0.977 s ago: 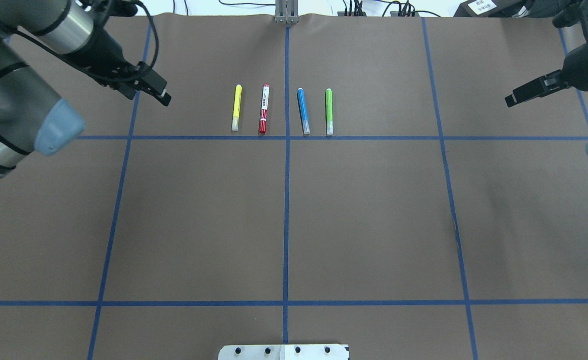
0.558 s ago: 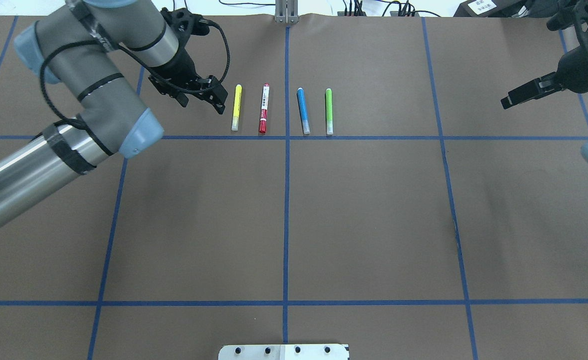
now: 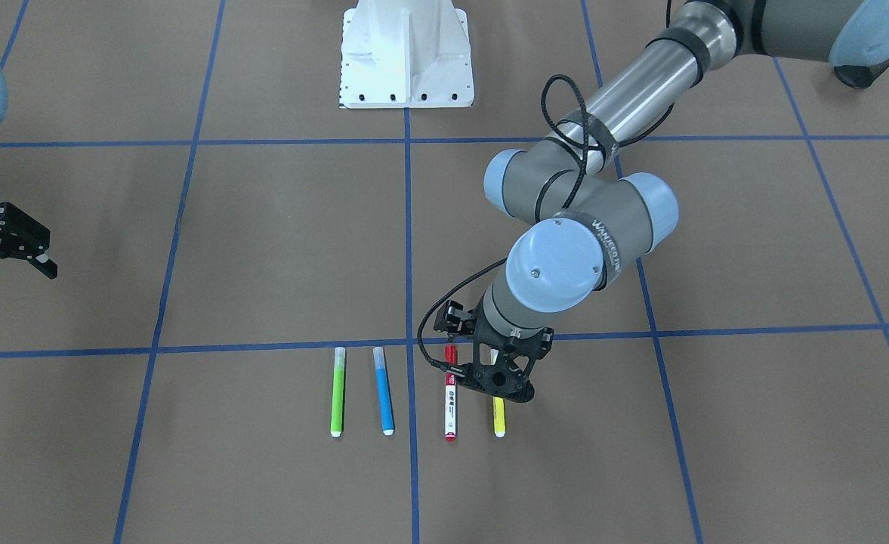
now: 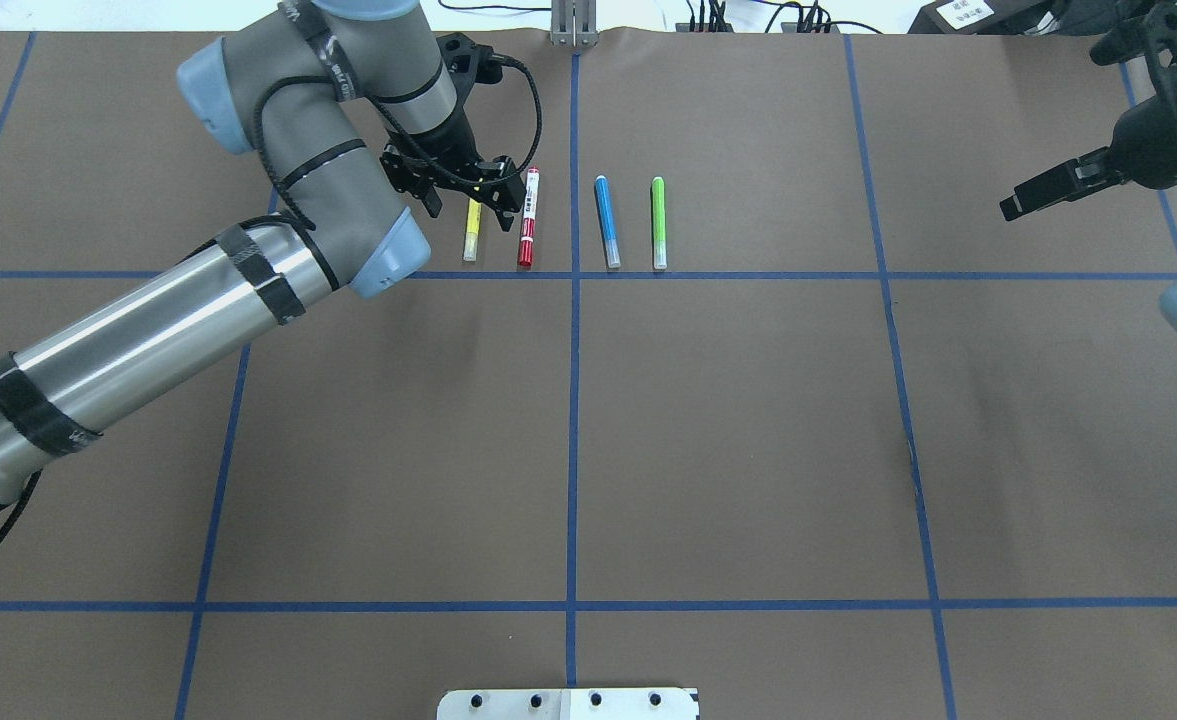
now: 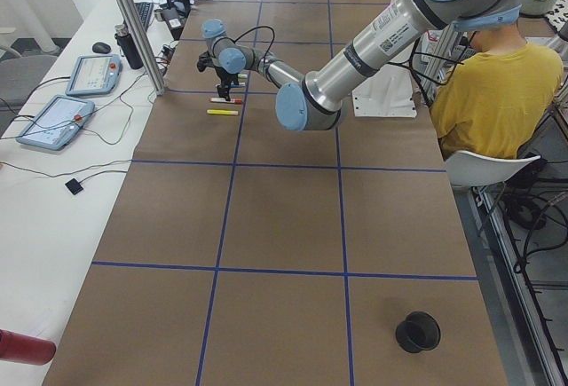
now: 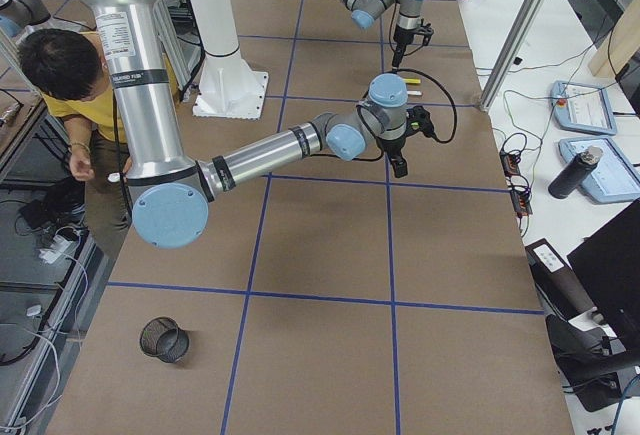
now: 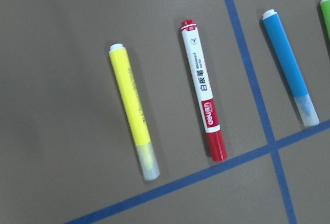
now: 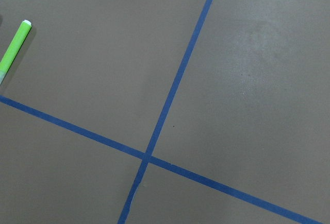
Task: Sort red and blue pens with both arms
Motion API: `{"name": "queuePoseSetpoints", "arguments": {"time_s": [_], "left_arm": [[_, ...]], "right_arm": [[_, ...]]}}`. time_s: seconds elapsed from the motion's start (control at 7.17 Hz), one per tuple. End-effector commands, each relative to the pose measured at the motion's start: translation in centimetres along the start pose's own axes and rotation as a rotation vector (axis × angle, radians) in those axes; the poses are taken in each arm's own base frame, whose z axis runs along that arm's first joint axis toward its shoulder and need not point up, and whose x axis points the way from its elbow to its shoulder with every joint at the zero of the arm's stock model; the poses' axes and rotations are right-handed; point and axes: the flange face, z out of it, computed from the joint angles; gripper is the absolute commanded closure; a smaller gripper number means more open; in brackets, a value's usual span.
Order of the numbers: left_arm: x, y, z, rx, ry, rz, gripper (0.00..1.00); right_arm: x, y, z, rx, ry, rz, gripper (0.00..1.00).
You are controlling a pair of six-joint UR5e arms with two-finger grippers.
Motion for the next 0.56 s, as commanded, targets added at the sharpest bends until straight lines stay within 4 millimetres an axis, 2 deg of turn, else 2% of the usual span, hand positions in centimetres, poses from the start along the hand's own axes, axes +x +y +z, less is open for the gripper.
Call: {"name": "queuePoseSetpoints", "arguments": {"time_s": [0.0, 0.14, 0.28, 0.42], "left_arm": [[1.6, -1.4, 3.9, 0.021, -0.055, -0.017, 0.02], [3.4, -0.4, 5.3, 0.012, -0.056, -0.023, 0.03], [6.0, 0.4, 5.6, 0.006, -0.040, -0.042, 0.11], [7.8, 1.1, 5.9, 0.003, -0.028, -0.055, 0.31]], "right_arm": [[-0.1, 0.0, 0.2, -0.004, -0.001, -0.001, 0.00], [-0.2, 0.0, 0.2, -0.003, -0.002, -0.003, 0.00], [-0.2, 0.0, 0.2, -0.003, -0.002, -0.003, 0.00], [-0.2, 0.0, 0.2, -0.004, -0.002, -0.004, 0.00]]}}
